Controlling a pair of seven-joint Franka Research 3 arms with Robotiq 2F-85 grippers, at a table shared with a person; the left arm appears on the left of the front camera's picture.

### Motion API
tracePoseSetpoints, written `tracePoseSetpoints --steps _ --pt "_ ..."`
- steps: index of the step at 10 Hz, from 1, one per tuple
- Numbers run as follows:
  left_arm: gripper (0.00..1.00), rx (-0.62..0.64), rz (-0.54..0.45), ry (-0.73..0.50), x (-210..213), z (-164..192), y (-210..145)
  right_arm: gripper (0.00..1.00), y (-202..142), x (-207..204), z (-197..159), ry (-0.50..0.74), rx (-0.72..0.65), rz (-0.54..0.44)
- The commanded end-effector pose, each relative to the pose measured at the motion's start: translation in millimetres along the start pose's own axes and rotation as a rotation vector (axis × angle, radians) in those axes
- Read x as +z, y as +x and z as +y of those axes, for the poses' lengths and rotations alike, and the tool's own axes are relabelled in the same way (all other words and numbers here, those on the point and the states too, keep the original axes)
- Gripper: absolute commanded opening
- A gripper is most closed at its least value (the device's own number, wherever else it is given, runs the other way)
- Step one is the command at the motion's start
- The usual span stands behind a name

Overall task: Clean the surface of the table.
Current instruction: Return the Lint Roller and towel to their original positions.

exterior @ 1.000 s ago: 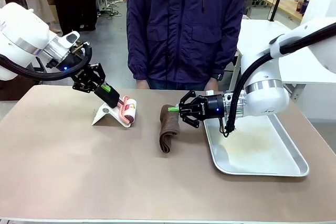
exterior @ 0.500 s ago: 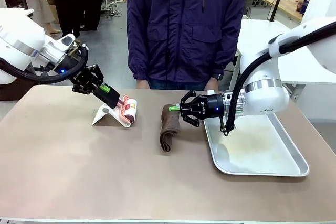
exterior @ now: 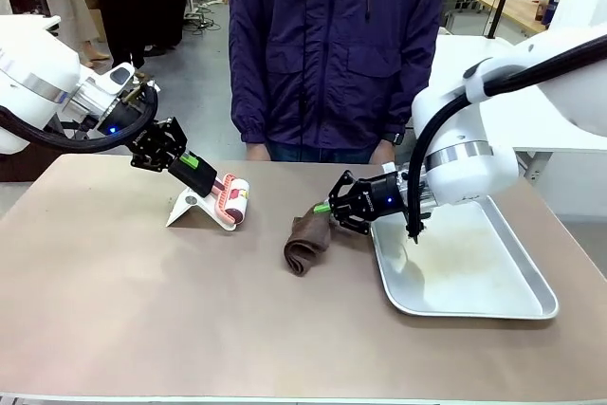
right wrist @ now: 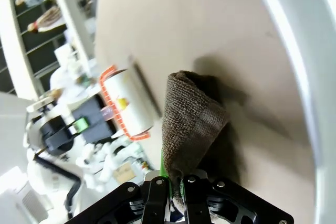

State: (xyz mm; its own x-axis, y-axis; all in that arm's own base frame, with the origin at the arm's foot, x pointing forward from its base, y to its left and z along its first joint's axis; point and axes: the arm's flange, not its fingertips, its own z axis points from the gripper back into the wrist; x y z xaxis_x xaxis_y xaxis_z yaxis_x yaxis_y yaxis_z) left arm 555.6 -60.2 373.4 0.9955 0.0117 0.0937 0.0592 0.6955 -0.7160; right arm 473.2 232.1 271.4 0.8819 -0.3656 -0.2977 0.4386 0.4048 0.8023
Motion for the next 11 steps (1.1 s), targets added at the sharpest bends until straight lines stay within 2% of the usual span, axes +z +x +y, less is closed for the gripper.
tracePoseSetpoints --steps 1,5,11 --pt "0.22 -0.024 -0.006 0.006 5.2 6.4 -3.0 0.07 -4.9 -5.2 14.3 -0.104 0.002 -0.005" --pt "0.22 -0.032 -0.030 0.028 9.8 3.3 -5.3 0.07 -5.2 -3.6 14.7 -0.135 0.035 -0.009" --pt "0.22 -0.036 -0.035 0.058 11.7 6.5 -3.9 0.16 -4.9 -3.2 13.2 -0.120 0.048 0.022"
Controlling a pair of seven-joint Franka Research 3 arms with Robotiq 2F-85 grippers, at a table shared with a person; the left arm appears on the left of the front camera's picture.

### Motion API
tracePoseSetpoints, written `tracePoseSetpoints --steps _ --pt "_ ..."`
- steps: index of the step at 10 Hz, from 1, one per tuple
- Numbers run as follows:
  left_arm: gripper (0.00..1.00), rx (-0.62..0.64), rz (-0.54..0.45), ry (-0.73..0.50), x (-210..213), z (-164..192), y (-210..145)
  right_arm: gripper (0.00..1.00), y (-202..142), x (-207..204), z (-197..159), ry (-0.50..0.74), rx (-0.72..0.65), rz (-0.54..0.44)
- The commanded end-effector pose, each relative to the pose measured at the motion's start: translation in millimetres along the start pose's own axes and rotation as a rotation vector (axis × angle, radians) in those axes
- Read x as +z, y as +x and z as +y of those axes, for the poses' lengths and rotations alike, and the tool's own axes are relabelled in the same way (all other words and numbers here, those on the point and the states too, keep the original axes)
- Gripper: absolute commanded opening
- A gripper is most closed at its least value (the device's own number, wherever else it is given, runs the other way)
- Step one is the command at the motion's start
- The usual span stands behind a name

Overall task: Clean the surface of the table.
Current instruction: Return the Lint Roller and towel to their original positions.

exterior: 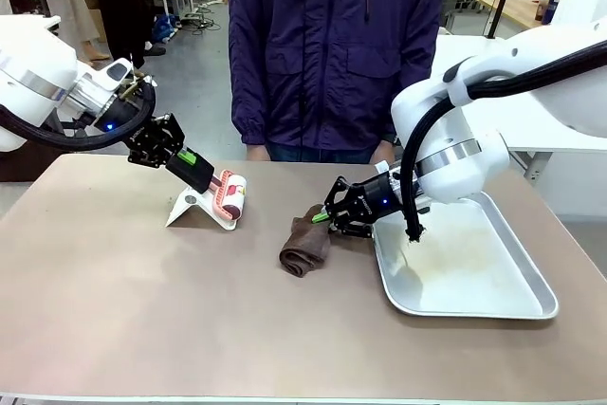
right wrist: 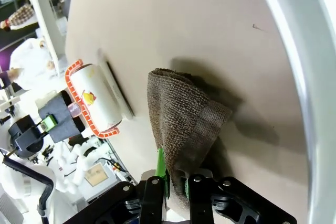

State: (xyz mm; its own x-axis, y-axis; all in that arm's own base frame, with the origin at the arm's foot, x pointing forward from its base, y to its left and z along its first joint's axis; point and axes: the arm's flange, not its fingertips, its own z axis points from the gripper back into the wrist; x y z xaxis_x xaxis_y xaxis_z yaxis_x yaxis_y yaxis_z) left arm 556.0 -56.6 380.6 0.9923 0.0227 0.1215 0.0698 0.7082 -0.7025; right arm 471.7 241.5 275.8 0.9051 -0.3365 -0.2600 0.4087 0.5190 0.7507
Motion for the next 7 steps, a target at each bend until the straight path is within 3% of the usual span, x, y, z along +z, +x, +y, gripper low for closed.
tracePoseSetpoints --steps 1,2,3,4,7 --pt "0.30 -0.025 0.005 0.044 4.2 9.5 -5.0 0.65 0.4 3.3 5.5 0.004 0.000 0.037" --pt "0.80 -0.029 0.009 0.042 3.8 10.0 -5.4 0.74 0.9 3.8 5.2 0.003 -0.003 0.041" --pt "0.87 -0.027 0.011 0.046 3.8 10.3 -5.0 1.00 1.8 4.0 4.6 0.005 -0.009 0.041" --pt "1.00 -0.028 0.012 0.047 4.2 10.6 -4.6 1.00 2.1 3.7 3.9 0.005 -0.011 0.045" --pt "1.00 -0.029 0.003 0.042 5.4 10.1 -3.9 1.00 3.1 1.3 1.0 0.011 -0.023 0.070"
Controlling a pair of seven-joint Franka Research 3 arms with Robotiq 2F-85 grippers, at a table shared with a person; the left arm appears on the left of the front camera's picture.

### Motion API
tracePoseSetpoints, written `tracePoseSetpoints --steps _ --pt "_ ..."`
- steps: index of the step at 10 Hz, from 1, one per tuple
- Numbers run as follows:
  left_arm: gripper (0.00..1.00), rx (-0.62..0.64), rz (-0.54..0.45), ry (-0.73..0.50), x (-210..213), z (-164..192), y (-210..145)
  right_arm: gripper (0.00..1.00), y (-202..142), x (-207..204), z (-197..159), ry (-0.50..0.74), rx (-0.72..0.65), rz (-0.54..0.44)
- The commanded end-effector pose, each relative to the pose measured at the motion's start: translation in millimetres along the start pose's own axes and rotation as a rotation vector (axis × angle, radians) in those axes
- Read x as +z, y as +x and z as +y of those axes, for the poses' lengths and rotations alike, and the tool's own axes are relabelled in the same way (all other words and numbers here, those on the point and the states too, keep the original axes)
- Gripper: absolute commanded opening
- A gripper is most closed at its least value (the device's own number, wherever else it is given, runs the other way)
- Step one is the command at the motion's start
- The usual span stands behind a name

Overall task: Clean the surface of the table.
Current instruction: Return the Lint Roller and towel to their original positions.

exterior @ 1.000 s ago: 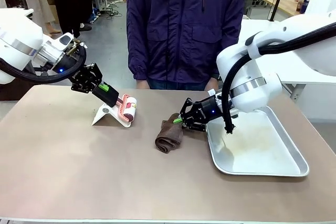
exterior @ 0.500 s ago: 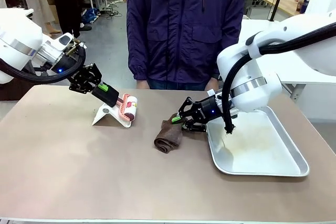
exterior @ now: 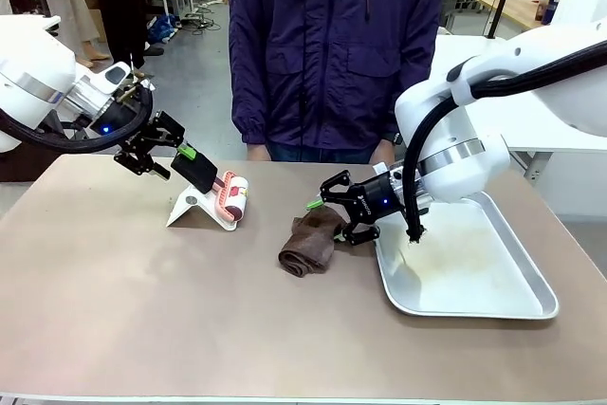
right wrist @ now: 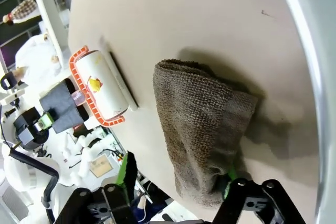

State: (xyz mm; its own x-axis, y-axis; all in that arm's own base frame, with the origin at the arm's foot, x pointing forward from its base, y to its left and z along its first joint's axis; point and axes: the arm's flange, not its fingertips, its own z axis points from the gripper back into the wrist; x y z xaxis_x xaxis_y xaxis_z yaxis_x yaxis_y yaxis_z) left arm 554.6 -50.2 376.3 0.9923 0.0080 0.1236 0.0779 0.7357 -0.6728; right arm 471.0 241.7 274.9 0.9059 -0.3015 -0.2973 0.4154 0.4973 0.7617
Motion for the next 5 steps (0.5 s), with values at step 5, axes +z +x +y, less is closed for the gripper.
tracePoseSetpoints --steps 5 --pt "1.00 -0.040 -0.042 -0.065 15.7 -3.7 -9.7 1.00 2.6 7.8 3.0 -0.021 -0.008 0.014"
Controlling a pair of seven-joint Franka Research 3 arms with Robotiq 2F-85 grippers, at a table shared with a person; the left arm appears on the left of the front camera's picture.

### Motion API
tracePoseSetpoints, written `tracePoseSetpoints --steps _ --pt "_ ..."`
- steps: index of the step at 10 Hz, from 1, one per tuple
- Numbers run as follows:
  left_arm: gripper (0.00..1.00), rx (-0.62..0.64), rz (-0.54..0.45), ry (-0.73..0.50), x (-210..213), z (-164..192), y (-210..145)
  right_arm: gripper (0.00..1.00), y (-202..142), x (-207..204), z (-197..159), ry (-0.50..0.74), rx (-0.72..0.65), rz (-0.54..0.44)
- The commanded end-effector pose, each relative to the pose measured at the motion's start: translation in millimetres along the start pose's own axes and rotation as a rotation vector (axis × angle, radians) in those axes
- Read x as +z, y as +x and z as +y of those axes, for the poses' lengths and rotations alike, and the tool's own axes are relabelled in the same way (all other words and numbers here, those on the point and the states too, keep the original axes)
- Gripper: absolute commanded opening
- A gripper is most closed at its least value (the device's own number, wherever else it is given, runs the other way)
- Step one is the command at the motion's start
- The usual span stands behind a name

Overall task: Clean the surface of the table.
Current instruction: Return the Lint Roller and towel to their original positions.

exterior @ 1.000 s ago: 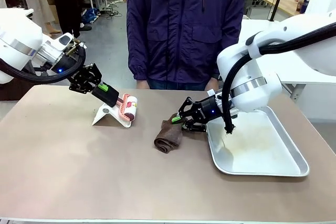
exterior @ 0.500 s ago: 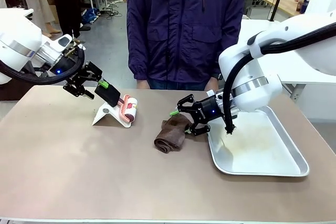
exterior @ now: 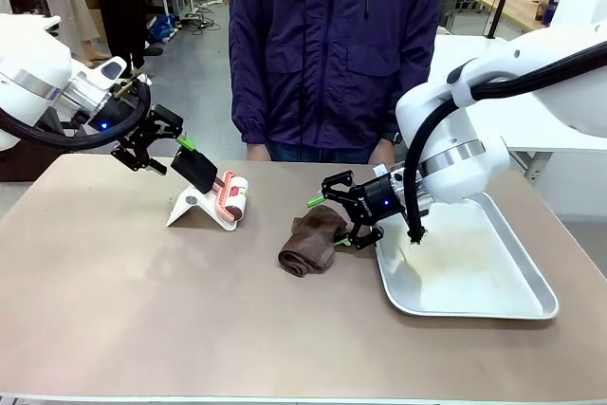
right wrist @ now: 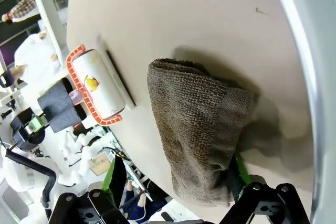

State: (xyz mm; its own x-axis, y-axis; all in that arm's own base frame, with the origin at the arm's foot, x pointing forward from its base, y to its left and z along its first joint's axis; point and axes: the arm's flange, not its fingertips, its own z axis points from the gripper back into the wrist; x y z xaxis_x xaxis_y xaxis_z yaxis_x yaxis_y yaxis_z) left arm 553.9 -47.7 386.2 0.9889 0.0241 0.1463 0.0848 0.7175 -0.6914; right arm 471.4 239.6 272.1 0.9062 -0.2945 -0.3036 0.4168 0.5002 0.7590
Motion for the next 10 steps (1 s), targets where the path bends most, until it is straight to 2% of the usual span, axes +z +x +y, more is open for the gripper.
tracePoseSetpoints --steps 1,4,5,6,8,10 --pt "1.00 -0.053 -0.014 -0.053 13.5 -2.0 -14.0 1.00 -2.2 12.6 10.2 -0.025 0.009 -0.001" --pt "1.00 -0.098 -0.086 -0.087 55.2 -10.1 -46.8 1.00 -20.4 44.0 25.7 -0.128 0.030 0.007" --pt "1.00 -0.112 -0.112 -0.119 76.8 -11.1 -65.6 1.00 -25.7 64.6 27.3 -0.141 0.029 -0.009" --pt "1.00 -0.113 -0.116 -0.156 96.5 -11.3 -85.7 1.00 -35.1 89.5 27.5 -0.095 0.048 0.012" --pt "1.00 -0.122 -0.009 -0.276 137.6 -5.7 -145.4 1.00 -47.7 131.8 14.5 -0.035 0.068 0.122" --pt "1.00 -0.177 0.029 -0.337 154.6 13.8 -190.5 1.00 -61.3 192.1 -13.4 -0.013 0.067 0.120"
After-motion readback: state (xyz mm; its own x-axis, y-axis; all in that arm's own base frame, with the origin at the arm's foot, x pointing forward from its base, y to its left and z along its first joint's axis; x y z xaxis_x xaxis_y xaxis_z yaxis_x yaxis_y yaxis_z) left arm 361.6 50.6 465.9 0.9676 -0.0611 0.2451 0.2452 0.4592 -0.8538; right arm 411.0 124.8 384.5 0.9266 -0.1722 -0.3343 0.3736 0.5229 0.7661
